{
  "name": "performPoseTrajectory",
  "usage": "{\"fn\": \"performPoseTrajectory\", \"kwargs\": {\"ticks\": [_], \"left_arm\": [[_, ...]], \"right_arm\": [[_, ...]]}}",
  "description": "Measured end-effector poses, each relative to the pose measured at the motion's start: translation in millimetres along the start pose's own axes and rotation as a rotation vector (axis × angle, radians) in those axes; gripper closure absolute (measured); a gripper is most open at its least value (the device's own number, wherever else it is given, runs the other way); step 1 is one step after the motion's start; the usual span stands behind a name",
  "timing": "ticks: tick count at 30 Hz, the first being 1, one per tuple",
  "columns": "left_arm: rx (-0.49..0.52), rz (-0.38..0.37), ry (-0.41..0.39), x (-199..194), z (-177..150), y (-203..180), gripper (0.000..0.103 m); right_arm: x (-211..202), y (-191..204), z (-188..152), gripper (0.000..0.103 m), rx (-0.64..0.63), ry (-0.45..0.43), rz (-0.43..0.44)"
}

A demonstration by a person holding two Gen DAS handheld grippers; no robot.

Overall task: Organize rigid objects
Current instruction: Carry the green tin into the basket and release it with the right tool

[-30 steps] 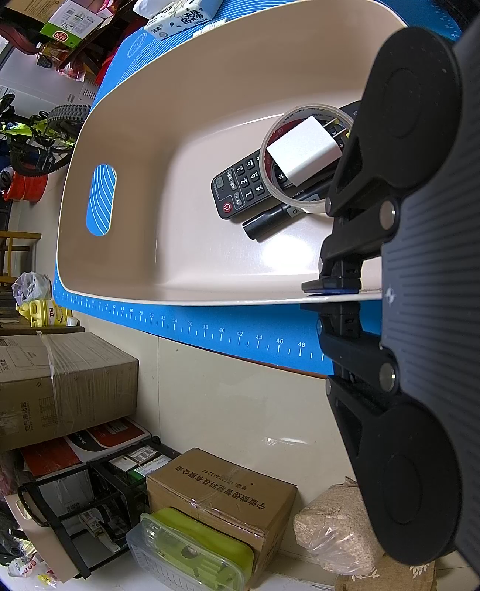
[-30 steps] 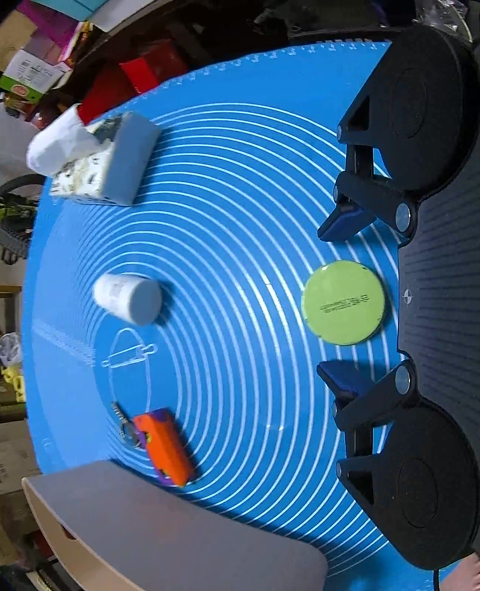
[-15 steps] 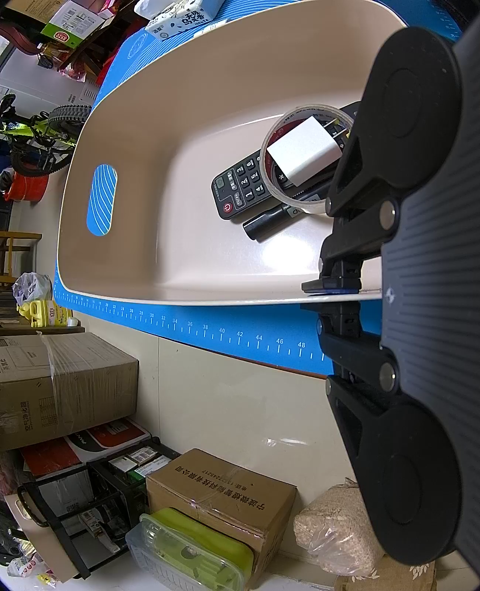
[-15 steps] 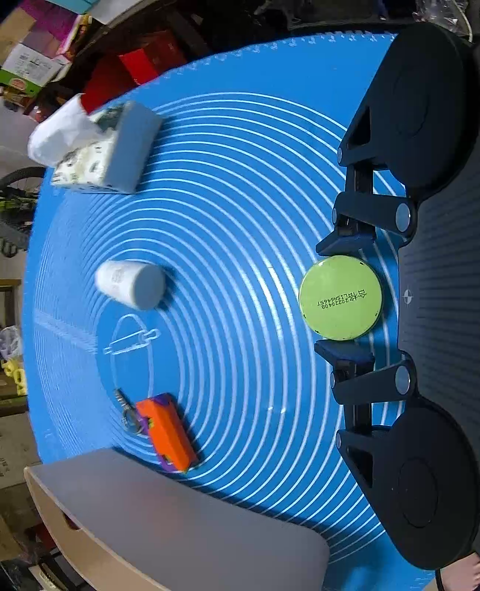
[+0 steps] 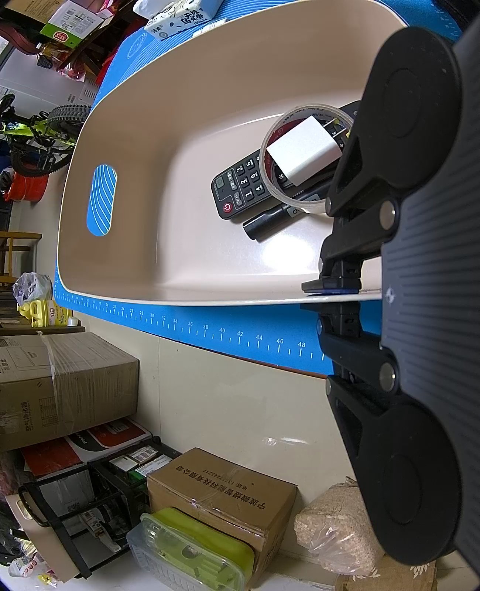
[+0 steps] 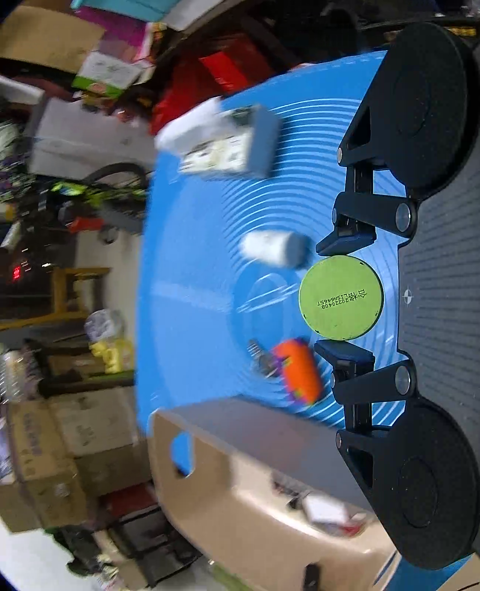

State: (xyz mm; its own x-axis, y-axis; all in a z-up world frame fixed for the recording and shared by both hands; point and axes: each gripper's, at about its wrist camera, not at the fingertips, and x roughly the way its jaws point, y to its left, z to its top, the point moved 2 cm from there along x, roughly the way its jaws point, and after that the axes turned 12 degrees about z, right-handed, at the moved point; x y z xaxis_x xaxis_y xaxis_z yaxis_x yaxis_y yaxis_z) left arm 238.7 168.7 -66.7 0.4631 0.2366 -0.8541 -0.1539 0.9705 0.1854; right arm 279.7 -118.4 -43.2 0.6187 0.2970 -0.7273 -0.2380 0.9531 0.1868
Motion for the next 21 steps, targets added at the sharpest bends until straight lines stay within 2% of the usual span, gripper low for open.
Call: {"fn": "performPoseTrajectory", "kwargs": {"ticks": [5, 8, 14, 21], "left_arm": [[0.002, 0.003, 0.000, 0, 0, 2, 0.099], [0.003, 0.004, -0.001, 0, 1, 3, 0.099], [0.004, 0.004, -0.001, 0, 0, 4, 0.099], [0.009, 0.009, -0.001, 1, 0, 4, 0.099]], "right_arm": [[-13, 34, 27, 0.049, -0.058, -0.125, 0.077], [-10, 58, 40, 0.048, -0.097, -0.147, 0.140], [15, 102, 52, 0.049, -0.179, -0.128, 0.225], [45, 134, 40, 0.049, -0.245, -0.024, 0.281]]}}
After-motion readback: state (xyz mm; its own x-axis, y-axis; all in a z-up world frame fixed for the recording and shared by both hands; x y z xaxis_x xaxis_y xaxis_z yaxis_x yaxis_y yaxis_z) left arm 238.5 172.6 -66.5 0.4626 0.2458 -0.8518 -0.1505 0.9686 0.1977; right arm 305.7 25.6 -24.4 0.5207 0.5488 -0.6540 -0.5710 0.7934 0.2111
